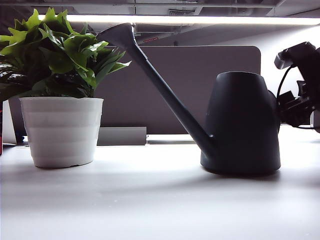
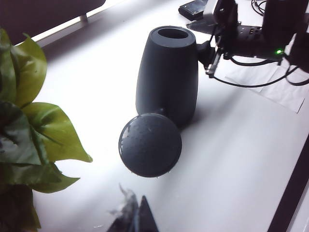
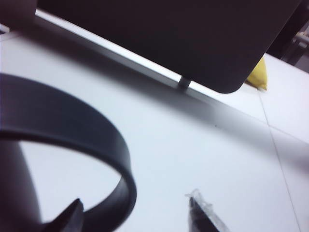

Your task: Pick up the watering can from the table, water the potted plant, and put the can back.

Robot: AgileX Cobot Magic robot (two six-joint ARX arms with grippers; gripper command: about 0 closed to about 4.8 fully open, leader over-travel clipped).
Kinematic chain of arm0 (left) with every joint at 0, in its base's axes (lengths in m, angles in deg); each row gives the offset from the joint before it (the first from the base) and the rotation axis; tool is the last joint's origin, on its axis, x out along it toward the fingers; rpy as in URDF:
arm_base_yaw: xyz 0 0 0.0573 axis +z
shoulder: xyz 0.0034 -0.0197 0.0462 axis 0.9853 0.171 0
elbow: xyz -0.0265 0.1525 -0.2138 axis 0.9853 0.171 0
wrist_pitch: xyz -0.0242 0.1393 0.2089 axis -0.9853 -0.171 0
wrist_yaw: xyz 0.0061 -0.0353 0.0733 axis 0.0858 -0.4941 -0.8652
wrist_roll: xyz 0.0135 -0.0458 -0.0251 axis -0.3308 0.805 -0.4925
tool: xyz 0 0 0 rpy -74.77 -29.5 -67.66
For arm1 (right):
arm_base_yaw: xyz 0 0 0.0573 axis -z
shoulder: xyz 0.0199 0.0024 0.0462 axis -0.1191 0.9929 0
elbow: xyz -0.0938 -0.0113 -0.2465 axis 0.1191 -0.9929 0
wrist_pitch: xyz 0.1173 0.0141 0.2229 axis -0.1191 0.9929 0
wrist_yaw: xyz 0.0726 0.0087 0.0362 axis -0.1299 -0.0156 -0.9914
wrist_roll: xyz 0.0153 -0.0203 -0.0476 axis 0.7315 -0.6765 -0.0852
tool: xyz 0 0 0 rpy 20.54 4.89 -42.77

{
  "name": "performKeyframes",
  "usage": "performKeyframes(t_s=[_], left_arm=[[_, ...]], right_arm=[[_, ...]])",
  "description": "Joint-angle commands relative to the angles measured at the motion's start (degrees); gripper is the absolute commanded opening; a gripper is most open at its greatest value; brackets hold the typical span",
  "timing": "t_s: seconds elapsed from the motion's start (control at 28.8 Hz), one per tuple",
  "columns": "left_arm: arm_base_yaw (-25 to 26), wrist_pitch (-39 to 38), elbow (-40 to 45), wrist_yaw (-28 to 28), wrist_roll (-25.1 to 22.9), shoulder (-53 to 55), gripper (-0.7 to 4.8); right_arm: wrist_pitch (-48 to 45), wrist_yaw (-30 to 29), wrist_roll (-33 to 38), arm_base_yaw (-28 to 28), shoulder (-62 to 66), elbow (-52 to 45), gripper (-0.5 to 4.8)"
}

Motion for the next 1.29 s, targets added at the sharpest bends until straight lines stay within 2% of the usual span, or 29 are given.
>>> performKeyframes(t_s=[0.03,0.07,0.14,0.17,0.35,0.38,0.56,0.69,0.8,0.9,1.11,1.29], left_arm=[[-0.15,0.35,-0.04,0.39,2.12,-0.22,-0.05],[-0.15,0.33,-0.04,0.44,3.52,-0.37,-0.05],[-0.24,0.33,-0.04,1.46,4.66,-0.61,-0.05],[-0.26,0.33,-0.04,2.08,4.98,-1.27,-0.05],[-0.61,0.31,-0.04,2.21,4.98,-5.16,-0.05],[-0.61,0.13,-0.04,0.77,5.66,-7.30,-0.05],[-0.59,-1.57,1.55,-3.45,11.56,-13.35,-0.05],[-0.59,-1.20,7.61,-4.31,15.30,-20.39,-0.05],[-0.59,-0.20,14.25,-4.39,18.73,-27.04,-0.05],[-0.59,3.50,20.85,-4.70,21.75,-33.03,-0.05],[-0.61,8.02,31.30,-11.37,22.10,-42.69,-0.05],[-0.48,13.92,39.87,-13.11,22.99,-42.42,-0.05]], right_arm=[[7.50,1.51,0.79,-0.11,-7.02,-1.92,2.53],[9.73,1.88,1.70,-0.17,-9.51,-2.56,2.17],[16.00,2.27,4.22,-0.37,-15.80,-3.37,0.21],[19.67,2.27,5.20,-0.37,-18.99,-3.37,-0.03],[34.23,2.23,11.26,-1.92,-37.57,-3.34,-0.06],[37.59,2.23,12.68,-2.91,-42.84,-3.34,-0.06],[48.11,3.08,16.46,-6.91,-55.28,-3.34,-0.06],[54.40,4.61,17.92,-9.31,-60.94,-4.04,-0.06],[55.91,3.06,19.96,-10.05,-62.75,-6.40,-0.06],[53.35,3.13,22.64,-10.78,-64.52,-9.70,-0.06],[50.42,6.64,23.87,-12.61,-70.03,-16.33,-0.06],[51.25,6.27,24.09,-12.74,-76.61,-22.47,-0.06]])
